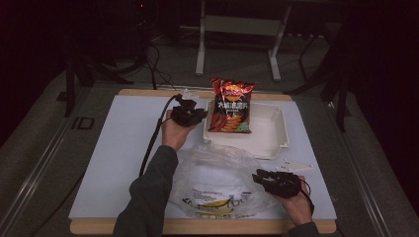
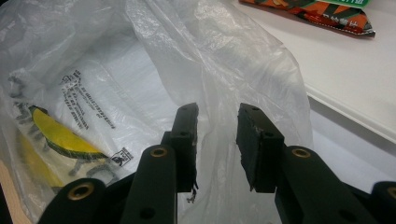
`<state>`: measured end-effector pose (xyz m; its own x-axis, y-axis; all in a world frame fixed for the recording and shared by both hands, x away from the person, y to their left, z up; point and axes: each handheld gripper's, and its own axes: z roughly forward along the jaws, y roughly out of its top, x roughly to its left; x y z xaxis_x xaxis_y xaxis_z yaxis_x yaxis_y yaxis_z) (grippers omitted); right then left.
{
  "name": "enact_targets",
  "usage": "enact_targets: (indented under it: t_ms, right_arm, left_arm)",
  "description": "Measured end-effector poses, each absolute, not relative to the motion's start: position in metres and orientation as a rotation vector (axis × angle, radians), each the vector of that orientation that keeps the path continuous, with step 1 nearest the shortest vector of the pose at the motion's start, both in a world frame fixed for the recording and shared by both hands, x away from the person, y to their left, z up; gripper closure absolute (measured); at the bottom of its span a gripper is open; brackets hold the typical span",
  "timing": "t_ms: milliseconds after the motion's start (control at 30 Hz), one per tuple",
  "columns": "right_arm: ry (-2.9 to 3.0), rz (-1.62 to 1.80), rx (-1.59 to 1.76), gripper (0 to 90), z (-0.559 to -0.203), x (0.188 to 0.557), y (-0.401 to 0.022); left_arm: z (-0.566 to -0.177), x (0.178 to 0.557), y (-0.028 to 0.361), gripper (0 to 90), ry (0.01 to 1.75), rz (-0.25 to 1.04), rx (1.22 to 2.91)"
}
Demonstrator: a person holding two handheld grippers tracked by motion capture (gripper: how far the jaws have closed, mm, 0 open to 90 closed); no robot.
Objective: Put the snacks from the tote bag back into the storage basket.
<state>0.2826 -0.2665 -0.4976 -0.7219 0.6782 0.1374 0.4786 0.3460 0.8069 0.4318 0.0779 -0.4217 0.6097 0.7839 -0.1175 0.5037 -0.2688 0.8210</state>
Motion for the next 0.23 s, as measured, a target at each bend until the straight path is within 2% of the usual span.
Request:
enact_targets:
  t_ms: [233]
  right_arm:
    - [2.383,1.309,1.051,68.1,-0.497,0.282,-0.268]
  left_arm:
    - [-0.419,0.418,0.098,77.1,1.013,0.394,1.894]
